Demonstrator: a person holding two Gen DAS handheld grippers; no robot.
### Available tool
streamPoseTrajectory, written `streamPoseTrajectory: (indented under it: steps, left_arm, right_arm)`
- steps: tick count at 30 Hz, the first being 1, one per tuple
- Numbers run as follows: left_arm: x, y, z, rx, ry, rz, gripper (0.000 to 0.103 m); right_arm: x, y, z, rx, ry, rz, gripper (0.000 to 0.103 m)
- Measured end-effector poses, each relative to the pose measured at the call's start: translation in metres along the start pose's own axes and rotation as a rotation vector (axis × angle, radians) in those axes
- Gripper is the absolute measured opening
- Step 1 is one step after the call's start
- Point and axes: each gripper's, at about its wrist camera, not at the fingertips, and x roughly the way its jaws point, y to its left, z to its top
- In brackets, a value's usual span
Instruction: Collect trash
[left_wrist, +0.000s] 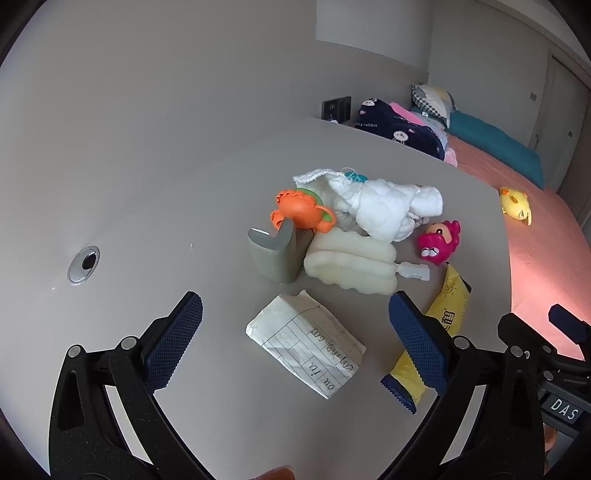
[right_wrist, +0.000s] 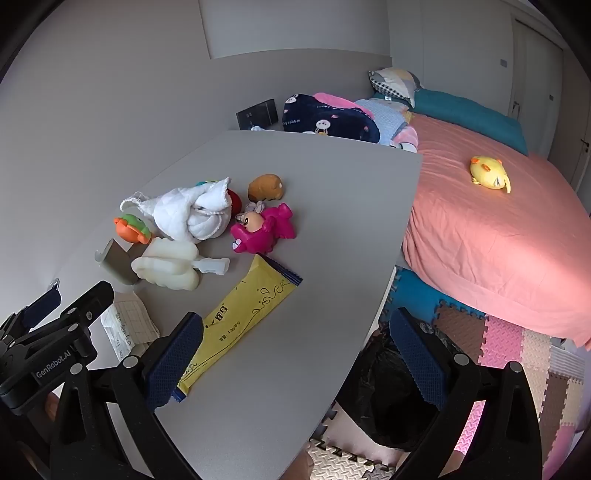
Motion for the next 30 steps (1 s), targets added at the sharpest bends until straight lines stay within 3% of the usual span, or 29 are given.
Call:
streamPoseTrajectory:
  steps: [30]
  left_arm:
    - [0.000,-0.001,0.000,0.011,0.002,0.011,0.098]
  right_arm:
    - [0.002,-0.002,-0.001,0.001,0.006,0.000,0.101]
